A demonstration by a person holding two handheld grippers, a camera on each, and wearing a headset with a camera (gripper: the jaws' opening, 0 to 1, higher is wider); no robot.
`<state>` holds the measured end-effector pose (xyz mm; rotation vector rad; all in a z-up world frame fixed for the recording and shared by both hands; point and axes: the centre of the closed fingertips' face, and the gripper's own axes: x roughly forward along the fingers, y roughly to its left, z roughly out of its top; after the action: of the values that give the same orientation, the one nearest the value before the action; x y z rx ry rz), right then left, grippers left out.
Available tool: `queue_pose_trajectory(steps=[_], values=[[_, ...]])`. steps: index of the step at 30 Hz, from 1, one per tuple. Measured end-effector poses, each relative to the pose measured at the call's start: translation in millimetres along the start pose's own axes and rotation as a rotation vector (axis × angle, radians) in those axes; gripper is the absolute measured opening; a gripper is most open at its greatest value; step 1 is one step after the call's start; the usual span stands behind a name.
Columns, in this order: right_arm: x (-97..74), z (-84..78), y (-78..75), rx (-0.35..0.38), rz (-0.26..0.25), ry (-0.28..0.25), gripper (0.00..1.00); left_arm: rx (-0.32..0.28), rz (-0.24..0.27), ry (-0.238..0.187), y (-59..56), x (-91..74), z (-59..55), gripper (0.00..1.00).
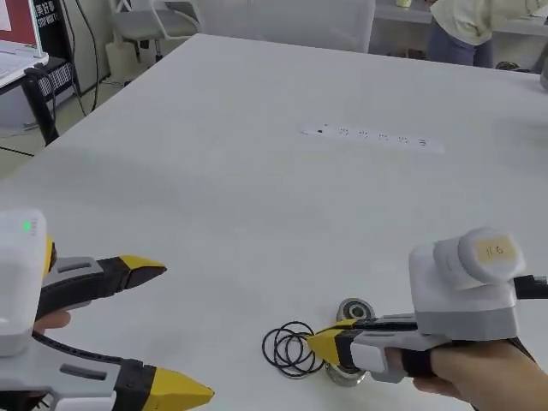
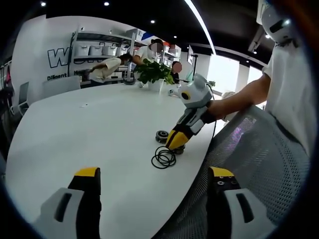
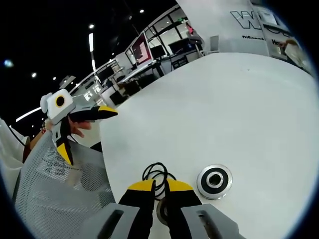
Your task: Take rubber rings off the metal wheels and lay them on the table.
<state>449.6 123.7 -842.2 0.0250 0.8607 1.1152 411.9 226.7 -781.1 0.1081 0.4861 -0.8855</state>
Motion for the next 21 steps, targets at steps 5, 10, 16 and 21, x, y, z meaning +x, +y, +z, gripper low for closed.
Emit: queue_pose_trajectory(steps=[5, 10, 16, 21], values=[[-0.9, 0.7, -1.5, -0.007, -0.008, 0.001, 0.05, 0.000, 0.001, 0.001, 0.2, -0.2, -0.2, 0.86], [-1.7, 0.9, -2.9, -0.026, -0.018, 0.007, 0.06, 0.000, 0.001, 0.004, 0.4, -0.2, -0.6, 0.86], [-3.3, 4.5, -3.1, -0.035, -0.021, -0.002, 0.06, 0.000, 0.002, 0.007, 0.8, -0.1, -1.1, 0.86], [-6.7, 8.3, -4.1, -0.050, -0.028, -0.010, 0.07, -0.002, 0.002, 0.005, 1.1, -0.1, -0.8, 0.86]])
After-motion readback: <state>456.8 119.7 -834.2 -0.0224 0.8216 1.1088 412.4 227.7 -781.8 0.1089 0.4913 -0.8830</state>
